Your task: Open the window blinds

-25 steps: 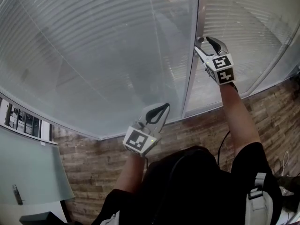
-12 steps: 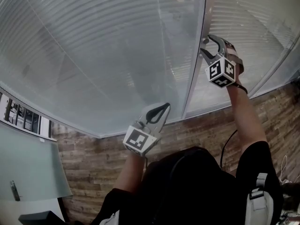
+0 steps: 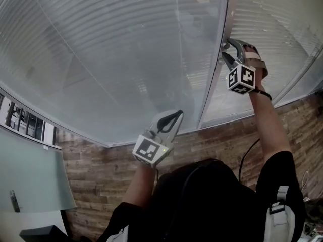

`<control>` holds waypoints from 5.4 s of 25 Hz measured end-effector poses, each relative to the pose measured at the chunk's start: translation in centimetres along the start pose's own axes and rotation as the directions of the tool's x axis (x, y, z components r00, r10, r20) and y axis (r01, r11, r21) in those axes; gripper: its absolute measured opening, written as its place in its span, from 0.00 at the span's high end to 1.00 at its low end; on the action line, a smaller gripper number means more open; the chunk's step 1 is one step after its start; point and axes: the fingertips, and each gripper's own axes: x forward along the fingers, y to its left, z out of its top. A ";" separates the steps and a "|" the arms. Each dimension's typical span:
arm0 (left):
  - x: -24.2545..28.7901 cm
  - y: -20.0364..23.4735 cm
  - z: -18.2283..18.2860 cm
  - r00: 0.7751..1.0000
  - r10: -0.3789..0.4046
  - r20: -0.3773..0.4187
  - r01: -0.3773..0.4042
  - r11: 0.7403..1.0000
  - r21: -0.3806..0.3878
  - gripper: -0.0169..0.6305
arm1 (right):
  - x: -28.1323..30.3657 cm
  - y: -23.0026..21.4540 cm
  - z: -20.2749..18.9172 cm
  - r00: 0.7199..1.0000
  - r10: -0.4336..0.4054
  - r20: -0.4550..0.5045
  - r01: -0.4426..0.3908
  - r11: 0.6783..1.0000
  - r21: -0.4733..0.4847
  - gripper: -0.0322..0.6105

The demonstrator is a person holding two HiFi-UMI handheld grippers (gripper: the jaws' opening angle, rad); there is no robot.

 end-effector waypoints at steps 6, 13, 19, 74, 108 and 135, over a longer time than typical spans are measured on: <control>-0.2 -0.2 0.5 1.000 0.002 -0.025 -0.003 1.000 -0.019 0.97 | -0.1 -0.3 0.3 1.000 -0.028 0.002 0.028 0.999 -0.035 0.64; -0.2 -0.3 0.4 1.000 -0.001 -0.014 0.001 1.000 0.001 0.97 | -0.1 -0.3 0.3 0.999 -0.041 -0.008 0.040 0.997 -0.062 0.75; -0.6 -0.2 -0.1 1.000 0.011 -0.002 -0.011 1.000 0.024 0.97 | -0.2 -0.5 0.3 1.000 -0.023 0.009 0.023 0.997 0.069 0.75; -1.9 -0.3 -0.1 0.999 0.050 -0.003 -0.050 0.999 0.004 0.97 | 0.0 -1.8 -1.7 0.980 -0.124 0.157 -0.137 0.162 0.977 0.75; -1.5 -0.5 0.2 0.999 0.029 -0.023 -0.029 0.999 -0.014 0.97 | -0.8 -0.1 -1.3 0.979 -0.064 0.192 -0.149 0.414 0.898 0.56; -1.6 0.3 0.1 0.998 0.052 -0.021 -0.053 0.998 -0.026 0.97 | 0.0 -0.1 -0.4 0.999 -0.049 -0.020 0.049 0.998 -0.033 0.61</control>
